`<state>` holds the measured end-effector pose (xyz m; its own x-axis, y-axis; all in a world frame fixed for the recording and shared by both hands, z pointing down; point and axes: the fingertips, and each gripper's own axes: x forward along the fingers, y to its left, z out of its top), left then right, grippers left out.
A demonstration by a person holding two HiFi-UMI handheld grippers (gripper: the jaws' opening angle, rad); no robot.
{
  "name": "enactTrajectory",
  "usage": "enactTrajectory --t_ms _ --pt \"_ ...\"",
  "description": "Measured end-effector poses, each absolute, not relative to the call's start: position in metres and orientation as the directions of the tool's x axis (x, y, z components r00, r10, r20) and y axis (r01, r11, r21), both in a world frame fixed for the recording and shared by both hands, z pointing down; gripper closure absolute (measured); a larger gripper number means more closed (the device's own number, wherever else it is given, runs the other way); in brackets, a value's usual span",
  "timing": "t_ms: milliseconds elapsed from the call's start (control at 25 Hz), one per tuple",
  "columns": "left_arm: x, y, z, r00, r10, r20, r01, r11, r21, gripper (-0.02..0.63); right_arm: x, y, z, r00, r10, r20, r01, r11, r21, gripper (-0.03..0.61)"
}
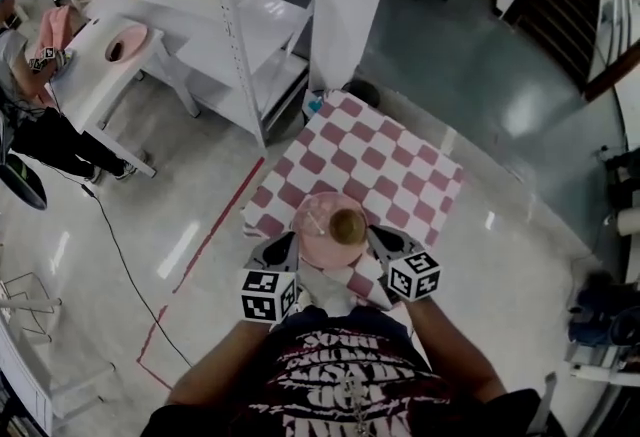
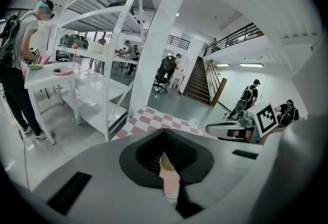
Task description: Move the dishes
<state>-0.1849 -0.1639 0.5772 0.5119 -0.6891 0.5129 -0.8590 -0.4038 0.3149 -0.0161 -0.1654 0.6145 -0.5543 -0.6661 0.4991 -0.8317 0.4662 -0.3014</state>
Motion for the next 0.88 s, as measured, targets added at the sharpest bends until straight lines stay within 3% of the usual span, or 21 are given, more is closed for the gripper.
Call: enactTrajectory --t_ms 400,880 --pt "-0.145 -0.162 0.532 0.529 -0.747 0.404 -0.847 -0.430 0.314 0.589 -0.005 -0.140 0.532 -0.614 -0.699 0.366 -0.789 0.558 -0.258 0.543" --pt "-0.073 -0.094 0.474 0.471 -0.818 0.330 -0.877 -0.393 0.276 0.589 0.040 -0.085 0.462 -0.772 -0.597 0.216 -0.635 0.738 -0.231 0.543"
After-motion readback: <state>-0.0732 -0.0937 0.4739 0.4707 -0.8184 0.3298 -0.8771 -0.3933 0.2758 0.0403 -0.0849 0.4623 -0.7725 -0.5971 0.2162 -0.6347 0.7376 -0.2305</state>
